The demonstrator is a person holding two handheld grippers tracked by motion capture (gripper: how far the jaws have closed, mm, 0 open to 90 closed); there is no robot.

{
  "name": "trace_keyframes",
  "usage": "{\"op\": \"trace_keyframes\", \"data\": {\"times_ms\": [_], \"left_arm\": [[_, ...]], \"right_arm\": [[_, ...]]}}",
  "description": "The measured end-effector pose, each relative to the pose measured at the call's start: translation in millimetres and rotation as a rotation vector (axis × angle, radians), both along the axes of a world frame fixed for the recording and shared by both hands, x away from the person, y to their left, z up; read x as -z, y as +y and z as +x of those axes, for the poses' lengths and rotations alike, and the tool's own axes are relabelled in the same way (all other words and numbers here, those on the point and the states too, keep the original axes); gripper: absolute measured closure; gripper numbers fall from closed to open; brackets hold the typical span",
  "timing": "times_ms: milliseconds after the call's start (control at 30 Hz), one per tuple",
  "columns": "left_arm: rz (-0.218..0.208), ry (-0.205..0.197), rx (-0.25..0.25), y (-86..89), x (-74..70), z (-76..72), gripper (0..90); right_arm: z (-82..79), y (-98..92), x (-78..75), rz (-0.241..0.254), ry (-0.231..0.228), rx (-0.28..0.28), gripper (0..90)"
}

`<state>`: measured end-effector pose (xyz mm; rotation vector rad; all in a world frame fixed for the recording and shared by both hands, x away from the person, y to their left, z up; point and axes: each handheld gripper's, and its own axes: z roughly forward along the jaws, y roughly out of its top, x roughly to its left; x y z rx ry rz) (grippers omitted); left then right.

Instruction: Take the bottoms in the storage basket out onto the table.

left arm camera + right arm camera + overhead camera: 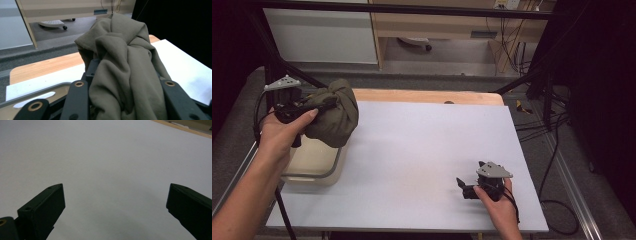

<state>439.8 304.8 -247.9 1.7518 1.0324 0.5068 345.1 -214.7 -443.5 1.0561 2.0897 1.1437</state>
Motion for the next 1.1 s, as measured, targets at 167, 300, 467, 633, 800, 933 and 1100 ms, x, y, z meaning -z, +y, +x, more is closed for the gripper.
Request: {"op": "trace_keyframes", "data": {"times_ms": [167, 300, 467, 633, 800, 933, 1100], "left_arm": [[0.004, 0.002, 0.002, -6.4, 0.7, 4.0, 59.5], [-0.004, 0.001, 0.007, -12.2, 0.7, 5.5, 59.5], [-0.001, -0.003, 0.018, -19.9, -0.6, 6.7, 59.5], [0.005, -0.003, 0.03, -27.7, -1.3, 7.5, 59.5], [0.009, -0.001, 0.034, -32.0, -0.5, 9.0, 59.4], [0.014, 0.005, 0.039, -36.9, 1.9, 10.9, 59.4], [0.006, 0.01, 0.043, -45.6, 2.8, 17.8, 59.5]], "right_arm": [[-0.3, -0.1, -0.4, 0.001, -0.001, 0.001, 2.7], [-0.1, -0.2, -0.2, -0.002, -0.001, 0.001, 2.6], [-0.1, -0.5, -0.5, -0.001, 0.001, 0.001, 2.6], [-0.2, -1.3, -0.8, -0.001, -0.004, 0.001, 2.7], [-0.2, -1.5, -1.0, 0.0, -0.004, 0.002, 2.6], [-0.1, -1.7, -1.1, 0.0, -0.005, 0.002, 2.6], [-1.0, -1.7, -1.7, 0.015, -0.006, 0.004, 2.4]]}}
